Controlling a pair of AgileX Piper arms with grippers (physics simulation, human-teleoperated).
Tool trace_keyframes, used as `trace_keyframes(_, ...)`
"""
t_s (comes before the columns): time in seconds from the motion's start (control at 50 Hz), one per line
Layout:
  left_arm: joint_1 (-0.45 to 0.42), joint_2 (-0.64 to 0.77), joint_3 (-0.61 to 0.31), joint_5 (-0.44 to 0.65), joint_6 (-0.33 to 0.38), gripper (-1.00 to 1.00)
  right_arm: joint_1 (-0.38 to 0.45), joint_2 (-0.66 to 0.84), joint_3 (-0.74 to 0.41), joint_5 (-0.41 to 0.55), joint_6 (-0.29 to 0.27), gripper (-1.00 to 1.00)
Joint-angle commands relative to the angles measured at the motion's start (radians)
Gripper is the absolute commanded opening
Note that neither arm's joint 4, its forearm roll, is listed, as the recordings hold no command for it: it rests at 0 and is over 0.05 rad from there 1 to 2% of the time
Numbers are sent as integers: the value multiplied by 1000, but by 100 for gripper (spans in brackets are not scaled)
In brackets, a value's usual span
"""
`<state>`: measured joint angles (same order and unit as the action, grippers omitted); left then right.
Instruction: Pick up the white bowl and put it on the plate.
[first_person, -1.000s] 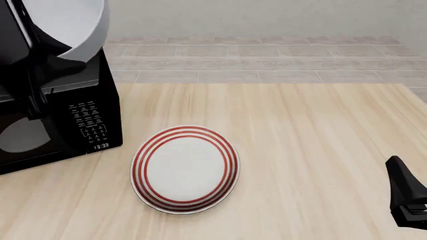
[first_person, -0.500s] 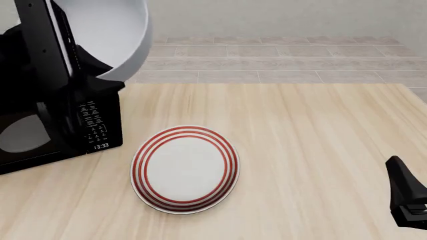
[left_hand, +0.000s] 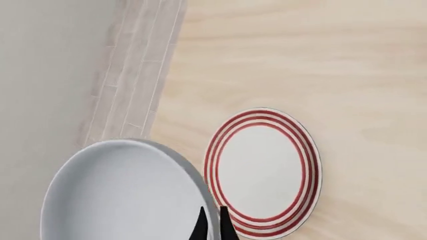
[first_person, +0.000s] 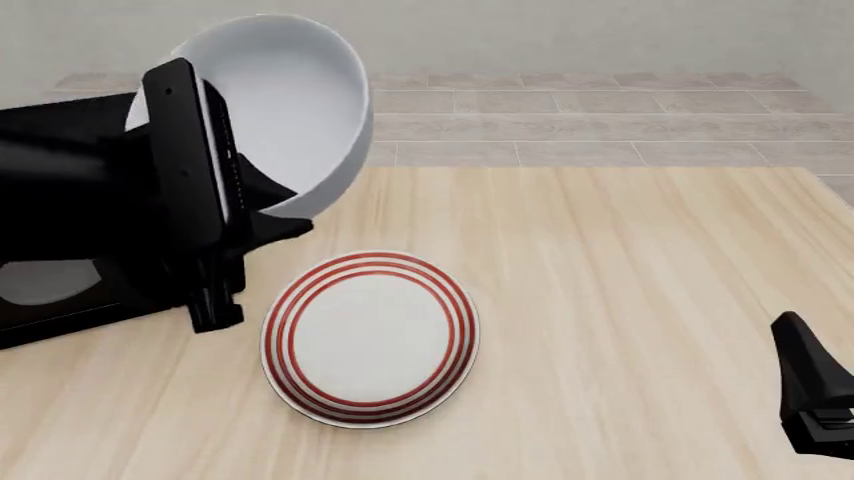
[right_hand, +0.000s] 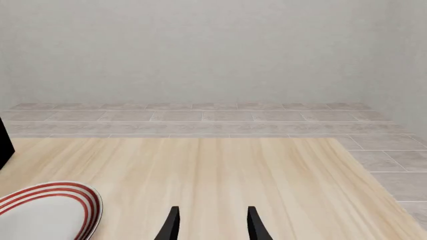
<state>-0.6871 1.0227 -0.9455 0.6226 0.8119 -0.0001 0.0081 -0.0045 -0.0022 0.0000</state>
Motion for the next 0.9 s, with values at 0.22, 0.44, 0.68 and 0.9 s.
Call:
trace_keyframes(0.22,-104,57,84,-103,-61,-100,0,-1,0,0,0,100)
trace_keyframes(0.44,-159,87,98,-135,-111,-100,0,0,0,0,0,100)
trace_keyframes(0.68,-177,107,131,-177,-136,-100,0,-1,0,0,0,100)
trace_keyframes(0.9,-185,119,164,-210,-156,-100,0,-1,0,0,0,100)
